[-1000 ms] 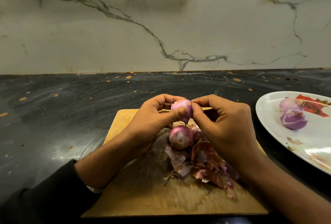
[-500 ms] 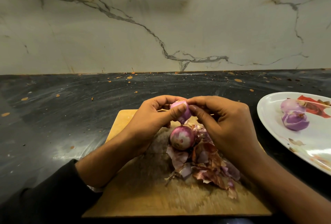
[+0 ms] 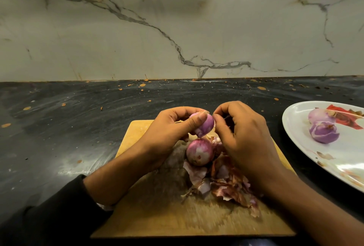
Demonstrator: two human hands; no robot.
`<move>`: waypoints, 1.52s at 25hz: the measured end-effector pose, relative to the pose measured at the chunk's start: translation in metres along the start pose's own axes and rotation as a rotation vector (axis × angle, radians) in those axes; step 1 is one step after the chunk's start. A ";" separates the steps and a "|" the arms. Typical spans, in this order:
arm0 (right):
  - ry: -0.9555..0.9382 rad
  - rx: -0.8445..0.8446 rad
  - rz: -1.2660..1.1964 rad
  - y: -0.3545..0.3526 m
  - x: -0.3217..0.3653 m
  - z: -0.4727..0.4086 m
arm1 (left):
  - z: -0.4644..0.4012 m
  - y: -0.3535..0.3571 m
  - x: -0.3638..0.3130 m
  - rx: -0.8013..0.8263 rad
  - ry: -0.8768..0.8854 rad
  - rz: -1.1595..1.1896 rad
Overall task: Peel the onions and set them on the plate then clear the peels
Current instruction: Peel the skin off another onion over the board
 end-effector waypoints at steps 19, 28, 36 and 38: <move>0.176 0.048 -0.263 0.002 -0.013 0.002 | -0.003 0.000 0.009 -0.012 -0.086 0.428; 0.111 -0.040 -0.316 -0.008 -0.012 0.001 | -0.002 -0.001 0.000 0.012 0.028 0.173; 0.137 -0.060 -0.354 -0.009 -0.015 0.002 | -0.003 0.001 -0.001 0.037 0.078 0.081; 0.230 -0.078 -0.484 -0.009 -0.027 0.003 | -0.004 0.004 -0.002 0.054 0.085 0.091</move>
Point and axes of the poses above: each hand's wrist, its own z-axis away from the middle knuckle, its own y-axis out of the palm, x = y × z, the point moved 10 cm from there along -z, towards the middle knuckle, and after that the axes turned 10 degrees about -z, right-handed, at the moved point
